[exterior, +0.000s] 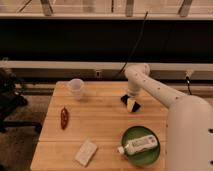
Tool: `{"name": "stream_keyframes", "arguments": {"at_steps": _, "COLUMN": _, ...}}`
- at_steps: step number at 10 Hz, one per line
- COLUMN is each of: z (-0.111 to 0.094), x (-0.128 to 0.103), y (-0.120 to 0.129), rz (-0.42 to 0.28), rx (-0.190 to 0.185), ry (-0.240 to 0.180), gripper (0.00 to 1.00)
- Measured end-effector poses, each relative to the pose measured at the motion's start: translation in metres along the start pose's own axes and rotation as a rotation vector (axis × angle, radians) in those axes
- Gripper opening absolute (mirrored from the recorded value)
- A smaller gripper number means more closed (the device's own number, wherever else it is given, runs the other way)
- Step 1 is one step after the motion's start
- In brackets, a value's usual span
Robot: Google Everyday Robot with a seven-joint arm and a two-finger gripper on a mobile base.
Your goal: Place the eraser on the white sponge
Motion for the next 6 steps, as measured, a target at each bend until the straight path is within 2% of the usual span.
{"name": "stream_keyframes", "arguments": {"at_steps": 3, "z": 0.0065, "x": -0.0013, "y": -0.0011, "rz": 0.008, "rx": -0.014, "ry": 0.003, "gripper": 0.78}}
{"name": "stream_keyframes", "arguments": {"at_steps": 6, "z": 0.0087, "x": -0.0016, "y": -0.0019, "rz": 0.010, "rx": -0.019, "ry": -0.004, "gripper": 0.49}}
